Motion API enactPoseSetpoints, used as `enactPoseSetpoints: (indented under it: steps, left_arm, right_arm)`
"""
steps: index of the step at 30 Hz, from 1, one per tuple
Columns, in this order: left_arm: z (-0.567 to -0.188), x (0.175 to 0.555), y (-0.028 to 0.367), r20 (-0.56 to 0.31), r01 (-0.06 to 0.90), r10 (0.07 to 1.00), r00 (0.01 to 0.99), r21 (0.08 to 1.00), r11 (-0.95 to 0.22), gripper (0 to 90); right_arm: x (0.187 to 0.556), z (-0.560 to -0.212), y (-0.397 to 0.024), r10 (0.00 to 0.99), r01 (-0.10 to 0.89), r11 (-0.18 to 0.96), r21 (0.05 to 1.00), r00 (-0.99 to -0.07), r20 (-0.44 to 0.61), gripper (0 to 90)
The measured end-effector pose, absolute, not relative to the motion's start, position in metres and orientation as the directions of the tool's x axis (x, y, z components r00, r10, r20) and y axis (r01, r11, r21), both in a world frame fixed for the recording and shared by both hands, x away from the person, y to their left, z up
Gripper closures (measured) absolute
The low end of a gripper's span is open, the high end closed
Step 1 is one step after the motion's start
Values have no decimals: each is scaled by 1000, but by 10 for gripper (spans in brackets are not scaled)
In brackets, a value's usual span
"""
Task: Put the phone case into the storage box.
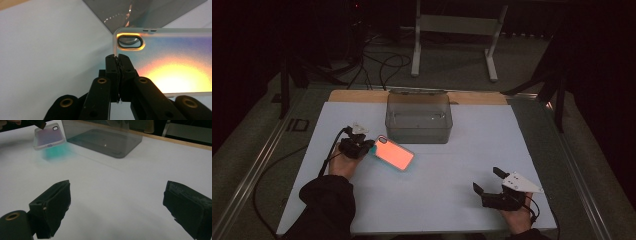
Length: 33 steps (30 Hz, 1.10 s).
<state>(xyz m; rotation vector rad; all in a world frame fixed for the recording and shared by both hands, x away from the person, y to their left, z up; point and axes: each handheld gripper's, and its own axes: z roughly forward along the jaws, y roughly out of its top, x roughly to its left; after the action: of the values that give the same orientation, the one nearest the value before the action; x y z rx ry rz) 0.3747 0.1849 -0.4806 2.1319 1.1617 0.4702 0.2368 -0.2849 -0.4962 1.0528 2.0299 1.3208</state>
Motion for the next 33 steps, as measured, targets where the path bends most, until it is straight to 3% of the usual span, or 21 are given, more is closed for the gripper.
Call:
enactPoseSetpoints:
  steps: [33]
  left_arm:
    - [-459, 352, 183, 23, 512, 832, 554, 779, -362, 889]
  right_arm:
    - [244, -484, -284, 813, 362, 211, 908, -581, 42, 74]
